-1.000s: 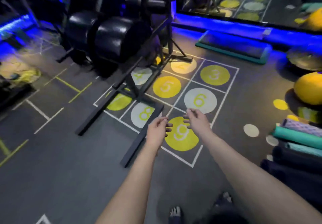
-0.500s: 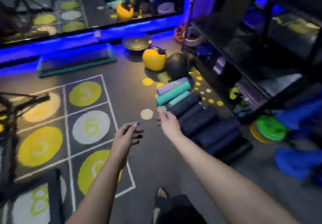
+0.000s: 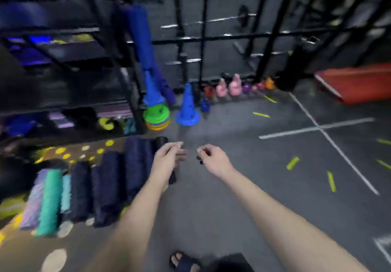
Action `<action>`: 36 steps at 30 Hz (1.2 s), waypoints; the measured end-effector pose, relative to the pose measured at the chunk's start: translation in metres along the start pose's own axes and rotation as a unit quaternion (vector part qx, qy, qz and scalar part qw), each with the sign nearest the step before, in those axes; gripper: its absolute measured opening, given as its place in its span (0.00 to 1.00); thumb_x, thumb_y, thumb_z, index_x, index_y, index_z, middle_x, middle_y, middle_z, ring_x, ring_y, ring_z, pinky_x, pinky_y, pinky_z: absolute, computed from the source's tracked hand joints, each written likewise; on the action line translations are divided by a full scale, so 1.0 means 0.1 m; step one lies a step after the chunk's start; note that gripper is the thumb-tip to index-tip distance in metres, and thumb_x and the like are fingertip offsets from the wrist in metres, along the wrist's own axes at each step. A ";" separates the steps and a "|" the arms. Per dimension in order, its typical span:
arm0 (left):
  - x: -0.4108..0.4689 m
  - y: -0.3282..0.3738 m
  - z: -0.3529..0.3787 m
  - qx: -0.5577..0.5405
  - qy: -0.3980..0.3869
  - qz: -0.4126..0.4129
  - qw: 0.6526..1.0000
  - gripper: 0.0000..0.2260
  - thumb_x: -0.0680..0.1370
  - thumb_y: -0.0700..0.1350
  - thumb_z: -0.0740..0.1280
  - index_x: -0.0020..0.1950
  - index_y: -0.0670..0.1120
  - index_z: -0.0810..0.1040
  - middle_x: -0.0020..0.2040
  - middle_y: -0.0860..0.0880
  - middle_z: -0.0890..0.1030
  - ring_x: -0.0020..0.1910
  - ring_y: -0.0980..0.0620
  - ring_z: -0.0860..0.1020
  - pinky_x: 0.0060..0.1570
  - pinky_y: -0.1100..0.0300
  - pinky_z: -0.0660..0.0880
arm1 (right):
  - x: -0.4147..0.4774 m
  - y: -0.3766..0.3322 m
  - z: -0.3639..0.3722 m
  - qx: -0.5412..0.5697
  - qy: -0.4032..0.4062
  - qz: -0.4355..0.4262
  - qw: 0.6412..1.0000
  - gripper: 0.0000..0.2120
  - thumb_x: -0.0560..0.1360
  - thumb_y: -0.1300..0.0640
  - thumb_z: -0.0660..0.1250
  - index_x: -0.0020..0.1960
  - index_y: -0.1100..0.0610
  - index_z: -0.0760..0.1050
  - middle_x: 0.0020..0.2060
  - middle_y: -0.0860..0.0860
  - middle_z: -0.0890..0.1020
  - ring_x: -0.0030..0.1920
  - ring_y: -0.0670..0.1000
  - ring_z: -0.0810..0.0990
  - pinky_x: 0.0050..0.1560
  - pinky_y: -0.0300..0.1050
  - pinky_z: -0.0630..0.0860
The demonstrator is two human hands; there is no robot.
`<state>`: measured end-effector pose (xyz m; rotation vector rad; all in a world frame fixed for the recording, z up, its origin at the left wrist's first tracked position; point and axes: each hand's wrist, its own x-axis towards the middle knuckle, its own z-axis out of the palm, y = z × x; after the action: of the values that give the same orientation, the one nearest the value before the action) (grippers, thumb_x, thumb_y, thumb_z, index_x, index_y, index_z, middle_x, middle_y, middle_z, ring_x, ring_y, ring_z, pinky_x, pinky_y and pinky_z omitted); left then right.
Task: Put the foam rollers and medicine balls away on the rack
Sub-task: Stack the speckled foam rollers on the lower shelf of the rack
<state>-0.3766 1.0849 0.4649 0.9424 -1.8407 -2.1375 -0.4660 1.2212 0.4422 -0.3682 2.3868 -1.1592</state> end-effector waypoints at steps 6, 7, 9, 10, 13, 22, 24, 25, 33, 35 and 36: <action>-0.79 -0.50 1.77 0.084 -0.234 -0.034 0.968 0.08 0.83 0.44 0.64 0.45 0.46 0.79 0.35 0.50 0.84 0.31 0.55 0.79 0.33 0.61 0.72 | -1.71 1.70 -1.06 0.080 0.198 0.220 0.952 0.10 0.81 0.51 0.63 0.53 0.54 0.82 0.47 0.52 0.87 0.52 0.54 0.85 0.56 0.44 0.77; -1.00 -0.60 1.99 0.089 -0.265 -0.042 0.959 0.09 0.83 0.44 0.64 0.45 0.45 0.78 0.35 0.50 0.84 0.30 0.55 0.79 0.33 0.62 0.72 | -2.01 1.91 -1.13 0.082 0.213 0.246 0.942 0.10 0.81 0.50 0.63 0.50 0.52 0.81 0.46 0.51 0.88 0.52 0.55 0.85 0.59 0.46 0.77; -1.43 -0.79 2.36 0.106 -0.320 -0.052 0.940 0.08 0.83 0.43 0.64 0.45 0.44 0.77 0.36 0.48 0.83 0.29 0.56 0.78 0.32 0.63 0.72 | -2.54 2.21 -1.25 0.088 0.242 0.282 0.924 0.10 0.81 0.50 0.63 0.44 0.51 0.79 0.44 0.51 0.88 0.50 0.56 0.85 0.63 0.52 0.76; -1.64 -0.88 2.51 0.119 -0.344 -0.053 0.930 0.07 0.83 0.43 0.64 0.47 0.43 0.77 0.37 0.47 0.83 0.29 0.55 0.78 0.32 0.63 0.72 | -2.78 2.32 -1.31 0.100 0.261 0.297 0.913 0.11 0.81 0.50 0.63 0.44 0.52 0.80 0.42 0.51 0.88 0.48 0.56 0.86 0.62 0.53 0.77; -2.19 -1.13 2.92 0.160 -0.410 -0.052 0.896 0.05 0.83 0.41 0.64 0.49 0.42 0.77 0.39 0.44 0.82 0.32 0.52 0.78 0.33 0.61 0.72 | -3.40 2.59 -1.48 0.149 0.339 0.331 0.868 0.12 0.80 0.52 0.63 0.45 0.56 0.82 0.39 0.52 0.87 0.44 0.54 0.86 0.55 0.52 0.80; -3.36 -1.63 4.00 0.253 -0.568 -0.041 0.782 0.03 0.82 0.39 0.65 0.49 0.45 0.77 0.43 0.43 0.84 0.37 0.48 0.80 0.40 0.56 0.74 | -4.87 3.43 -2.00 0.247 0.544 0.441 0.670 0.20 0.75 0.39 0.58 0.38 0.53 0.77 0.36 0.53 0.86 0.45 0.58 0.85 0.53 0.52 0.81; -3.47 -1.75 4.16 0.274 -0.588 -0.040 0.760 0.03 0.82 0.39 0.66 0.49 0.45 0.78 0.43 0.43 0.84 0.37 0.48 0.80 0.40 0.56 0.74 | -4.99 3.60 -2.03 0.257 0.545 0.466 0.648 0.21 0.75 0.38 0.57 0.36 0.54 0.73 0.37 0.54 0.86 0.45 0.58 0.85 0.54 0.51 0.81; -3.49 -1.81 4.21 0.283 -0.588 -0.042 0.756 0.03 0.82 0.40 0.66 0.49 0.44 0.79 0.43 0.44 0.84 0.37 0.48 0.80 0.40 0.56 0.75 | -5.00 3.69 -2.03 0.263 0.545 0.472 0.642 0.21 0.76 0.38 0.58 0.34 0.53 0.71 0.37 0.55 0.86 0.45 0.58 0.85 0.54 0.51 0.81; -3.20 -1.71 4.60 0.225 -0.505 -0.053 0.831 0.10 0.83 0.47 0.65 0.47 0.42 0.80 0.40 0.44 0.84 0.35 0.50 0.80 0.37 0.58 0.74 | -4.28 4.00 -2.45 0.240 0.484 0.429 0.724 0.24 0.76 0.39 0.60 0.30 0.56 0.70 0.35 0.56 0.85 0.42 0.60 0.85 0.53 0.53 0.81; -2.95 -1.56 4.55 0.178 -0.448 -0.049 0.875 0.11 0.83 0.47 0.65 0.46 0.42 0.79 0.38 0.43 0.82 0.33 0.51 0.78 0.35 0.59 0.73 | -3.89 3.93 -2.53 0.235 0.440 0.403 0.768 0.24 0.76 0.39 0.60 0.32 0.56 0.74 0.33 0.54 0.85 0.41 0.59 0.86 0.50 0.56 0.82; -2.78 -1.47 4.48 0.153 -0.409 -0.044 0.898 0.11 0.83 0.46 0.65 0.46 0.41 0.78 0.37 0.43 0.81 0.32 0.52 0.77 0.34 0.59 0.72 | -3.66 3.82 -2.56 0.232 0.410 0.388 0.792 0.22 0.77 0.41 0.60 0.33 0.56 0.76 0.33 0.54 0.85 0.40 0.58 0.86 0.49 0.57 0.82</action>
<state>-0.3670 1.6322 0.4425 0.1147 -2.5930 -2.5827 -0.2974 1.7814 0.3821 1.4149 2.2804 -1.5514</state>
